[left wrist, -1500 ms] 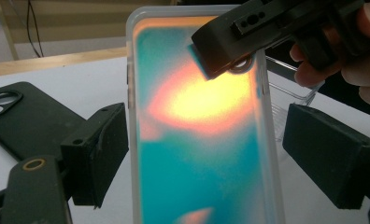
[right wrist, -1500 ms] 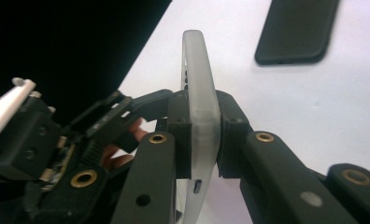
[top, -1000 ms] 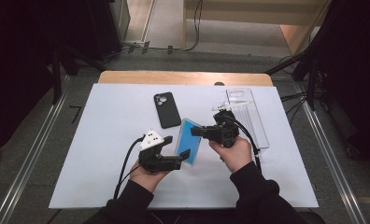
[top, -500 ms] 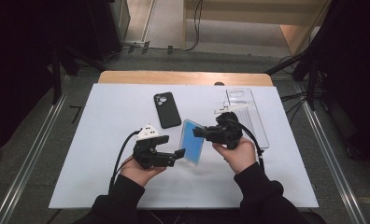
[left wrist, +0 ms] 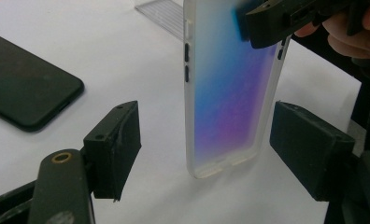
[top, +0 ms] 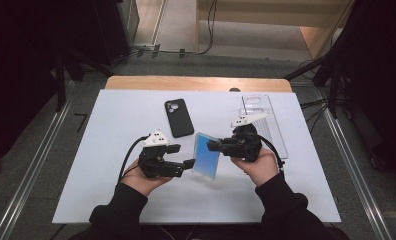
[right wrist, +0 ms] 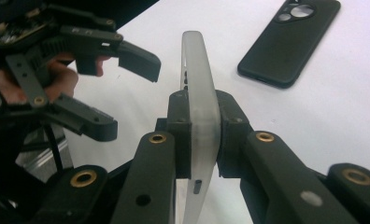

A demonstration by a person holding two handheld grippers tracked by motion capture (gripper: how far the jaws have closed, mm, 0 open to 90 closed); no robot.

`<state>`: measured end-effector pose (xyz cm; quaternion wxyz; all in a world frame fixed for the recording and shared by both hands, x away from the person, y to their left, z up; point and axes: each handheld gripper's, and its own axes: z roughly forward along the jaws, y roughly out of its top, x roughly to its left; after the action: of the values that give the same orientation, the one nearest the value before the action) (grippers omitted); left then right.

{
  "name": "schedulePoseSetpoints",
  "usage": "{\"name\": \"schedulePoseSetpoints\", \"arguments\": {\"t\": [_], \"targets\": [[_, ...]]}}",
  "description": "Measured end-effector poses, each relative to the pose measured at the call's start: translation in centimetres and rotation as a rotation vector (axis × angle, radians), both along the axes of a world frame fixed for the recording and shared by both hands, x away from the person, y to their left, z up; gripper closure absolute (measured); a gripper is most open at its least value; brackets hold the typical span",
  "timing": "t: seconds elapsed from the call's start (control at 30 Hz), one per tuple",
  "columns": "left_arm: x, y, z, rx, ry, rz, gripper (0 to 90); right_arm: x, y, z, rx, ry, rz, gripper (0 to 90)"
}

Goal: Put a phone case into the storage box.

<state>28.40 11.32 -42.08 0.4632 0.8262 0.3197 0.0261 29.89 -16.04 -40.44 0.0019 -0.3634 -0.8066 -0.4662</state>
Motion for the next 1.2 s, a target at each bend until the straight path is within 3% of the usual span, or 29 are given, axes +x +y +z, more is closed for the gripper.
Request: {"name": "schedulePoseSetpoints", "arguments": {"t": [0.2, 0.33, 0.83, 1.2], "targets": [[0.7, 0.1, 0.1, -0.005, 0.061, -0.058, 25.4, -0.1, -0.5, 0.2, 0.003, -0.02, 0.075, 76.5], [0.9, 0.3, 0.3, -0.017, 0.068, -0.083, 26.7, -0.2, -0.6, 0.3, -0.009, -0.04, 0.108, 76.5], [0.8, 0.8, 1.8, -0.042, -0.004, -0.206, 31.5, -0.6, -0.3, 0.2, -0.003, -0.079, 0.278, 76.5], [0.7, 0.7, 1.7, -0.049, -0.017, -0.27, 38.8, -1.0, 0.6, 0.1, -0.005, -0.078, 0.373, 76.5]]}}
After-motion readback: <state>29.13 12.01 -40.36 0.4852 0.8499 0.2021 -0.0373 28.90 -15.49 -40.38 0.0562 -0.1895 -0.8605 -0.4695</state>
